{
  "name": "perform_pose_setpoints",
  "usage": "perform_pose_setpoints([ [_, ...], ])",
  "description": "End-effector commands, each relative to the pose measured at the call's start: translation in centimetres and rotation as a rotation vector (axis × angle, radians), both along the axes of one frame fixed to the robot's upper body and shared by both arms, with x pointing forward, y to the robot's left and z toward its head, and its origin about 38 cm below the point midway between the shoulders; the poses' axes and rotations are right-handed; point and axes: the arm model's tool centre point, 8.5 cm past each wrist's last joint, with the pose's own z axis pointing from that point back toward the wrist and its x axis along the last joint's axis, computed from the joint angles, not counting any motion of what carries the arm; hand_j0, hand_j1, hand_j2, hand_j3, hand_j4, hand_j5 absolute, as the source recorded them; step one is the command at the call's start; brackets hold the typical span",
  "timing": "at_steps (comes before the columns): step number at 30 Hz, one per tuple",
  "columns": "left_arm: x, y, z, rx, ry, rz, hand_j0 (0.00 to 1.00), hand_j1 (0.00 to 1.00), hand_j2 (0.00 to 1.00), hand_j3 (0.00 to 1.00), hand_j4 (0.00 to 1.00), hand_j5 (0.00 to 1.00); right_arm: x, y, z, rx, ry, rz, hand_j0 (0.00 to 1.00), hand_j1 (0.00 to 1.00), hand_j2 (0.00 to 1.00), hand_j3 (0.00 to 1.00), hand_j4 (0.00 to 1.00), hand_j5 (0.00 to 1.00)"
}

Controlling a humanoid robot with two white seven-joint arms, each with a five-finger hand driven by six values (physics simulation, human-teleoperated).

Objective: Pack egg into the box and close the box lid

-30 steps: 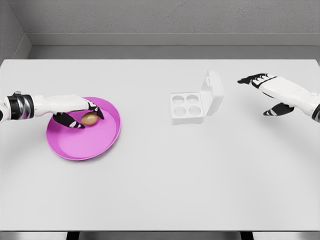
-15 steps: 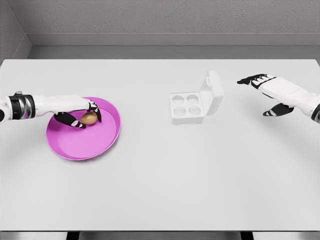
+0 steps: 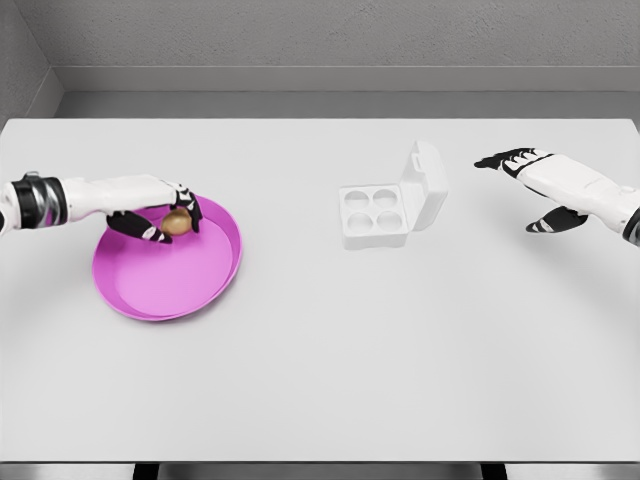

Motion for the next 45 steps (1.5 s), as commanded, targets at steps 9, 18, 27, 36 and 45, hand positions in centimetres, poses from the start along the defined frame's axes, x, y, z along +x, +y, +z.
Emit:
perform_pose_setpoints([
  [9, 1.0, -0.7, 2.0, -0.048, -0.048, 0.007, 0.5, 0.5, 0.5, 0.5, 0.5, 0.5, 0.0, 0.0, -0.1, 0.006, 0.003, -0.002, 1.0, 1.0, 1.0, 1.0, 1.0, 1.0],
  [18, 1.5, -2.5, 2.3, -0.073, -0.06, -0.02, 0.49, 0.49, 0.49, 0.49, 0.49, 0.49, 0.0, 0.0, 0.0, 0.006, 0.002, -0.002, 1.0, 1.0, 1.0, 1.0, 1.0, 1.0],
  [27, 2.2, -5.0, 2.6, -0.101, -0.07, -0.054, 0.49, 0.49, 0.49, 0.49, 0.49, 0.49, 0.0, 0.0, 0.0, 0.006, 0.002, -0.002, 1.0, 1.0, 1.0, 1.0, 1.0, 1.0],
  [36, 3.0, -8.6, 2.9, -0.156, -0.072, -0.092, 0.49, 0.49, 0.49, 0.49, 0.49, 0.49, 0.0, 0.0, -0.1, 0.006, 0.003, -0.002, 1.0, 1.0, 1.0, 1.0, 1.0, 1.0],
  [45, 3.3, -10.5, 3.1, -0.182, -0.07, -0.114, 0.48, 0.48, 0.48, 0.48, 0.48, 0.48, 0.0, 0.0, -0.1, 0.006, 0.003, -0.002, 1.0, 1.0, 1.0, 1.0, 1.0, 1.0],
])
